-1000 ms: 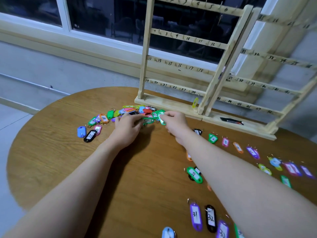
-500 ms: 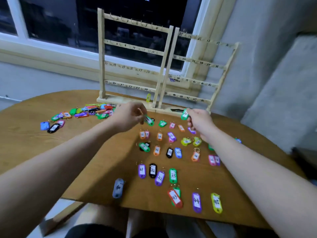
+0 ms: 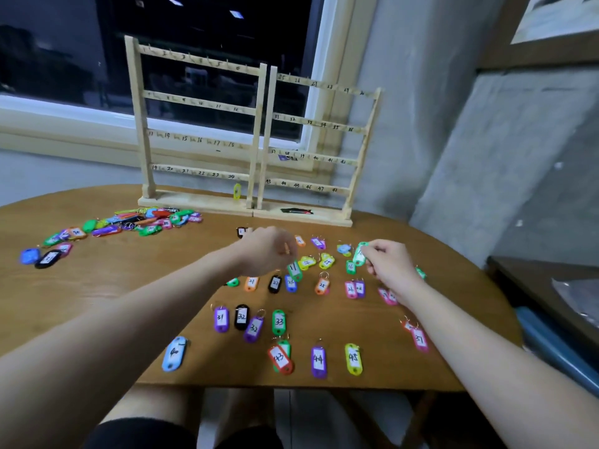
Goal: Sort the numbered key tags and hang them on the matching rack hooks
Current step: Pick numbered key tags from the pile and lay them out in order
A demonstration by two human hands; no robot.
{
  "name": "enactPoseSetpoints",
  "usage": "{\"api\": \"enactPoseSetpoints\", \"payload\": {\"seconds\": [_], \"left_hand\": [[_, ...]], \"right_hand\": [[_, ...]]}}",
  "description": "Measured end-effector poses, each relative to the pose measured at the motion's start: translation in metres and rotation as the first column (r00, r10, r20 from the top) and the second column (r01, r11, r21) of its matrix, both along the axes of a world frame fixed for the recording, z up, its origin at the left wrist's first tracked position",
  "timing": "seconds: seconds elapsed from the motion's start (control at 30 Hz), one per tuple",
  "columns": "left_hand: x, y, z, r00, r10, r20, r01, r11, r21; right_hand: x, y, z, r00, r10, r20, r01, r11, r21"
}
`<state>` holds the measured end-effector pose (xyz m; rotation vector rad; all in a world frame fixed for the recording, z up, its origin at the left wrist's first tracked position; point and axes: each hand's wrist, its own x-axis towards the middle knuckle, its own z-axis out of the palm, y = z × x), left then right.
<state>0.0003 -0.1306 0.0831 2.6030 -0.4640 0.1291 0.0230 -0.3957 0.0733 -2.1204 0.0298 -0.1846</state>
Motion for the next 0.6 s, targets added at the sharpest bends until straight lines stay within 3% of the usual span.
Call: {"api": "enactPoseSetpoints", "payload": {"seconds": [0.27,0.43,0.6], "left_hand": [[0.005,-0.032,-0.018,0.983,-0.153,-0.096,0.155,0.988,0.012],[0.020,-0.038,-0.028,0.988,-0.116,-0.099,0.114,0.993,-0.026],[0.042,-0.042,-0.039,0.993,-0.095,-0.073,0.086,0.989,-0.121]], "right_hand": [[0.000,-0.002,-0.009,0.998,0.053,-0.045,-0.054,0.998,-0.027],[0.007,-0.004,-0.016,0.993,0.109,-0.043,-0.110,0.994,-0.022],[0.020,-0.008,-0.022,0.986,0.163,-0.033,-0.166,0.978,-0.123]]}}
